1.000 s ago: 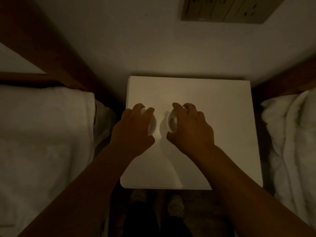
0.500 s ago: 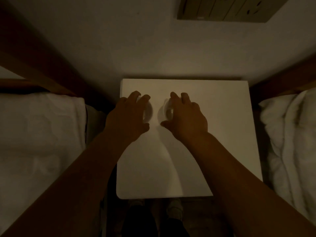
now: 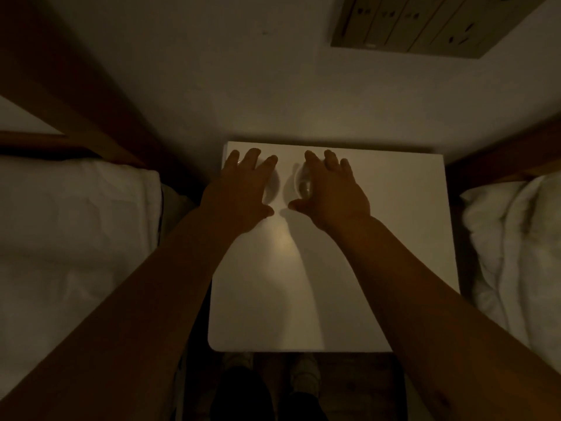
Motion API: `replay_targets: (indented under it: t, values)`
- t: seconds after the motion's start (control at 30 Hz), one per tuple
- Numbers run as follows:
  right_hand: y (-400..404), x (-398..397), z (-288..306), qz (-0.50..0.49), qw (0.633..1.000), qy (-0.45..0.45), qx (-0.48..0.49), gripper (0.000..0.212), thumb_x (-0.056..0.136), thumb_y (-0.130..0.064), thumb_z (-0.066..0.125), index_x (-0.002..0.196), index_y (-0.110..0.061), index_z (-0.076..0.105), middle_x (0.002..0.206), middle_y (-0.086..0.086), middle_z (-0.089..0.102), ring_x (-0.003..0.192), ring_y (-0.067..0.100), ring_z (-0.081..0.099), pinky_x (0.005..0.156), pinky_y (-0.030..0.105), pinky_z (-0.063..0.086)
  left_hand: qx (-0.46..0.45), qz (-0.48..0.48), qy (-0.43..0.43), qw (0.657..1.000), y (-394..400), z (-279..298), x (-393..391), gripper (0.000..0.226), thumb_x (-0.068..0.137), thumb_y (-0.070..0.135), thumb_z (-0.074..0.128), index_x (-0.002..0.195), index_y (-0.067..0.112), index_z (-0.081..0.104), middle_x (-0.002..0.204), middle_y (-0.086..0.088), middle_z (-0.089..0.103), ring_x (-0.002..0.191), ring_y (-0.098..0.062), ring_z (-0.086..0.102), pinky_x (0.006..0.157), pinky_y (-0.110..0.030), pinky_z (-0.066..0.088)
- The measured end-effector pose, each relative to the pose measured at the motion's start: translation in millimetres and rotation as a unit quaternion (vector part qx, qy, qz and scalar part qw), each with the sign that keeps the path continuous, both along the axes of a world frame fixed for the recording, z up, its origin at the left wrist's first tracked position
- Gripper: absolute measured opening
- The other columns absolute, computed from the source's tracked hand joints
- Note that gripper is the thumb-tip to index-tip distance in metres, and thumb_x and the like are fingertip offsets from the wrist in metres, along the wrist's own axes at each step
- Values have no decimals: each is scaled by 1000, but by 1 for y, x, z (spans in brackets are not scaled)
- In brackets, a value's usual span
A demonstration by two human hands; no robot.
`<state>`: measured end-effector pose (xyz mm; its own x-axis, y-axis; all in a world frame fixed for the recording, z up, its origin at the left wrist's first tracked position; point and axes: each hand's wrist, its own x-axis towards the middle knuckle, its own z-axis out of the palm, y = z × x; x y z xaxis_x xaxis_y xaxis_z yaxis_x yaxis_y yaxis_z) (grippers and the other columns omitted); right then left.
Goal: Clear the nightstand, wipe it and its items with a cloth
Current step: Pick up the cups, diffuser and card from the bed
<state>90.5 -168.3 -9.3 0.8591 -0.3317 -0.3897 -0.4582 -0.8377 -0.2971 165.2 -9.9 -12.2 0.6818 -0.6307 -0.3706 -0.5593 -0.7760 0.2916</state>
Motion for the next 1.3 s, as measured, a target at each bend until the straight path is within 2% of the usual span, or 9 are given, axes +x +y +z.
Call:
replay_targets:
  t: [0.07,0.17,0.23,0.47,0.63,0.8,1.0,1.13,1.3]
  values:
    - [0,-2,2,0,1000,3,8,107,70,-52,78,151,-31,10,161,4,7,147,33,2,106,59,31,7,5,9,1000,0,3,-2,102,77,45,75,153,27,8,161,-7,8,146,-38,4,115,-54,18]
    - [-1,-10,5,8,1000,5,12,121,66,-57,78,151,-34,-6,161,3,-10,146,32,-10,109,59,24,19,27,-12,999,6,8,-7,114,69,70,65,152,29,-2,162,-8,-3,146,-38,-3,112,-60,20]
    - [-1,-18,9,37,999,-15,-20,125,65,-59,78,150,-34,-9,161,5,-11,146,31,-10,110,58,21,10,44,-47,998,15,13,-14,116,65,82,51,153,27,-1,161,-11,-3,146,-39,-1,111,-61,23]
    - [31,-35,36,96,986,-119,-66,104,74,-43,76,152,-28,10,161,8,-8,147,30,-7,113,52,18,-39,138,-71,987,67,36,-47,107,66,87,35,151,25,17,156,-12,19,143,-36,15,105,-60,34]
    - [91,-34,63,187,969,-154,-42,93,78,-44,72,151,-23,18,161,13,-2,147,30,-4,111,49,23,-40,260,-35,964,123,53,-81,112,60,95,22,152,36,-1,162,-3,-4,147,-29,-2,113,-55,17]
    - [179,-33,75,299,943,-147,17,86,80,-43,71,149,-20,25,160,13,8,147,31,0,113,49,21,-27,365,-45,929,204,67,-121,111,59,95,19,152,36,0,162,-2,-2,148,-27,-1,114,-52,16]
    - [284,-58,68,444,892,-81,31,91,82,-43,70,151,-23,15,161,8,2,147,27,-4,116,48,14,-20,478,-47,877,284,73,-202,105,65,92,26,151,35,8,162,-2,5,148,-25,5,112,-51,23]
    - [354,-87,63,529,847,-55,29,87,84,-44,67,151,-22,15,161,9,3,147,28,-1,115,48,17,2,555,-34,831,336,67,-266,105,64,94,18,150,35,13,161,-4,11,147,-29,11,110,-52,25]
    - [431,-125,48,593,804,-21,47,83,87,-42,63,152,-21,16,161,8,3,147,25,1,115,45,17,10,638,-11,770,389,44,-344,96,68,88,27,147,33,22,158,-3,22,142,-27,24,106,-48,33]
